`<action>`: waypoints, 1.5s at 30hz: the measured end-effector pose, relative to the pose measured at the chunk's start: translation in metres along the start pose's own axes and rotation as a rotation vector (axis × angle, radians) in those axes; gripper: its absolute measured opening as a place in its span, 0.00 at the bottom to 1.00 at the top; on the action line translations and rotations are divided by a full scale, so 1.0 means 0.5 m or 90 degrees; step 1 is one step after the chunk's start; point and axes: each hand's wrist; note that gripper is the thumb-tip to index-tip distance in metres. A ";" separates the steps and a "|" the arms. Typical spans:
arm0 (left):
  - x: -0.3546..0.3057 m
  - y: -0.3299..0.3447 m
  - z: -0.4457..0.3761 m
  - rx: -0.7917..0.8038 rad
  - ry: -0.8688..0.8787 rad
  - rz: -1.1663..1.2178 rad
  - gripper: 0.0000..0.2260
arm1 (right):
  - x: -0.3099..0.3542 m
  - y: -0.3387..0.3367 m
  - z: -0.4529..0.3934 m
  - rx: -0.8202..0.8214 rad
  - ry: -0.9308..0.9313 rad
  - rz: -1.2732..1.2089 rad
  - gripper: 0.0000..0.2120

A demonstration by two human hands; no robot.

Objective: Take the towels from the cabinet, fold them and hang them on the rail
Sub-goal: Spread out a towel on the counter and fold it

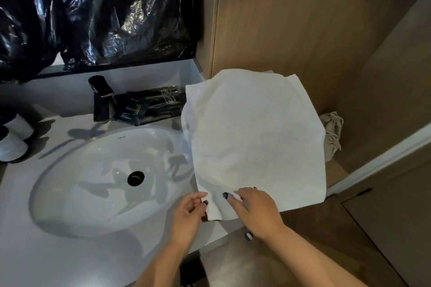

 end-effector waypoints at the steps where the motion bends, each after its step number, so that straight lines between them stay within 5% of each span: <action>1: -0.003 -0.003 0.001 0.011 -0.013 0.004 0.11 | 0.003 0.010 0.007 0.006 -0.014 -0.005 0.22; 8: -0.026 -0.016 -0.003 0.019 -0.074 0.123 0.11 | 0.029 0.083 0.053 0.010 -0.091 0.101 0.19; 16: 0.003 -0.001 0.009 -0.024 0.002 -0.063 0.06 | 0.004 0.111 0.087 0.064 -0.049 0.079 0.29; 26: -0.039 0.015 0.031 -0.168 0.077 -0.106 0.08 | -0.125 0.040 0.076 -0.024 0.252 0.046 0.27; 31: -0.035 -0.005 0.023 -0.167 0.074 -0.113 0.14 | -0.194 0.001 0.070 -0.073 0.376 -0.152 0.22; 36: -0.037 -0.005 0.027 -0.178 0.084 -0.121 0.17 | -0.232 -0.039 0.016 -0.163 0.562 -0.433 0.31; 40: -0.028 -0.006 0.025 -0.189 0.083 -0.133 0.16 | -0.271 -0.068 0.002 -0.039 0.619 -0.645 0.15; 45: -0.018 -0.016 0.013 -0.215 0.083 -0.228 0.11 | -0.309 -0.104 0.027 0.050 0.592 -0.751 0.15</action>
Point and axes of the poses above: each hand's wrist, its own z-axis away from the middle knuckle, its own y-axis out of the palm, x = y × z, and after that the axes turned 15 degrees about y, right-handed
